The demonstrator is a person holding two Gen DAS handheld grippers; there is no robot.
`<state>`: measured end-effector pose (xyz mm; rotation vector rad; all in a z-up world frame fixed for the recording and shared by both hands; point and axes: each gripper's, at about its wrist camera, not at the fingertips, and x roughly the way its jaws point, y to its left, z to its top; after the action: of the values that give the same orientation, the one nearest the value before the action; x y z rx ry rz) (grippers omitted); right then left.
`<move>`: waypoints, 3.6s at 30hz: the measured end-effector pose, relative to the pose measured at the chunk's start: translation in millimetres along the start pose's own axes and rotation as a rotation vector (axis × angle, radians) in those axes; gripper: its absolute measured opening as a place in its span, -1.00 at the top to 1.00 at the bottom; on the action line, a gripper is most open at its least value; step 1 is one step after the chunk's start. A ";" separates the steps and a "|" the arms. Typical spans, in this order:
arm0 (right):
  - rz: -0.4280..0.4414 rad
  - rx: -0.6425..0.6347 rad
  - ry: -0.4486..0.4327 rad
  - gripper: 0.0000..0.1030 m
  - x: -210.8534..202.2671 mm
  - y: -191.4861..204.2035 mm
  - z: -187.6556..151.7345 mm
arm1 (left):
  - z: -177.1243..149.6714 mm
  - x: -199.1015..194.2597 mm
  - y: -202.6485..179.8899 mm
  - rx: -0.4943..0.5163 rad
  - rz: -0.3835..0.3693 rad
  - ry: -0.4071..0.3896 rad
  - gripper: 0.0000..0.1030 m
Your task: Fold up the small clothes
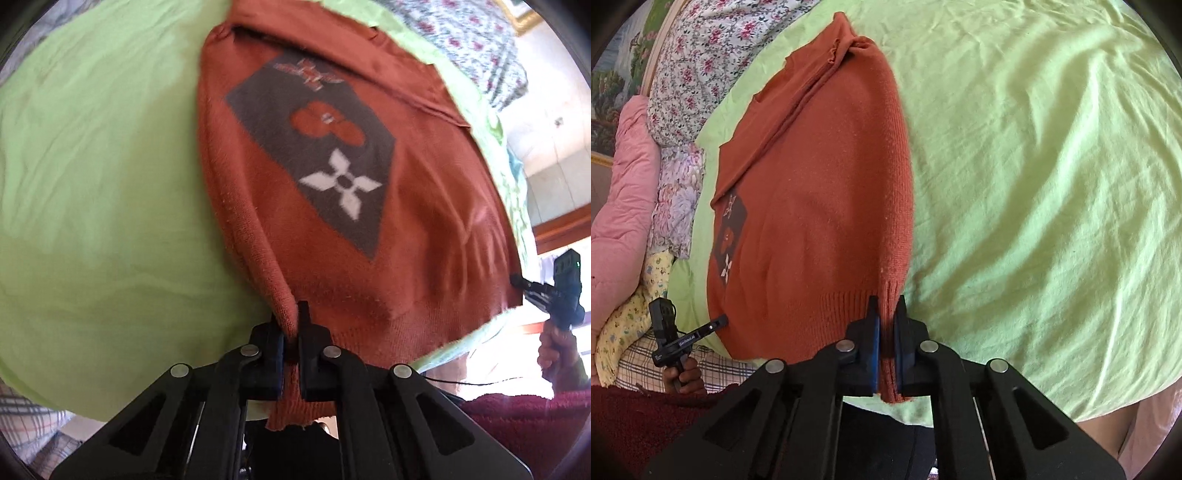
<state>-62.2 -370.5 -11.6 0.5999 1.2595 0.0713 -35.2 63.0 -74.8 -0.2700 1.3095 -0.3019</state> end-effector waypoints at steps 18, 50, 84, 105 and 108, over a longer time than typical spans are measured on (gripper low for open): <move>0.276 -0.045 -0.268 0.88 -47.8 55.4 112.0 | 123.7 -78.6 9.2 -0.082 -0.133 -0.298 0.95; -0.017 -0.113 -0.196 0.84 104.4 68.2 339.0 | 334.6 45.0 60.1 -0.223 0.005 -0.264 0.81; -0.136 -0.304 -0.214 0.48 124.2 108.9 391.1 | 449.4 64.1 -22.0 -0.003 0.128 -0.294 0.19; -0.041 -0.270 -0.193 0.47 74.8 132.9 271.6 | 311.0 7.6 47.4 -0.176 0.161 -0.291 0.07; -0.030 -0.263 -0.185 0.47 73.5 139.9 253.2 | 293.0 -0.8 58.8 -0.213 0.154 -0.283 0.07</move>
<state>229.0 -322.5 33.3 0.3511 1.0582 0.1504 252.9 125.1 -25.7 -0.3752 1.0743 0.0083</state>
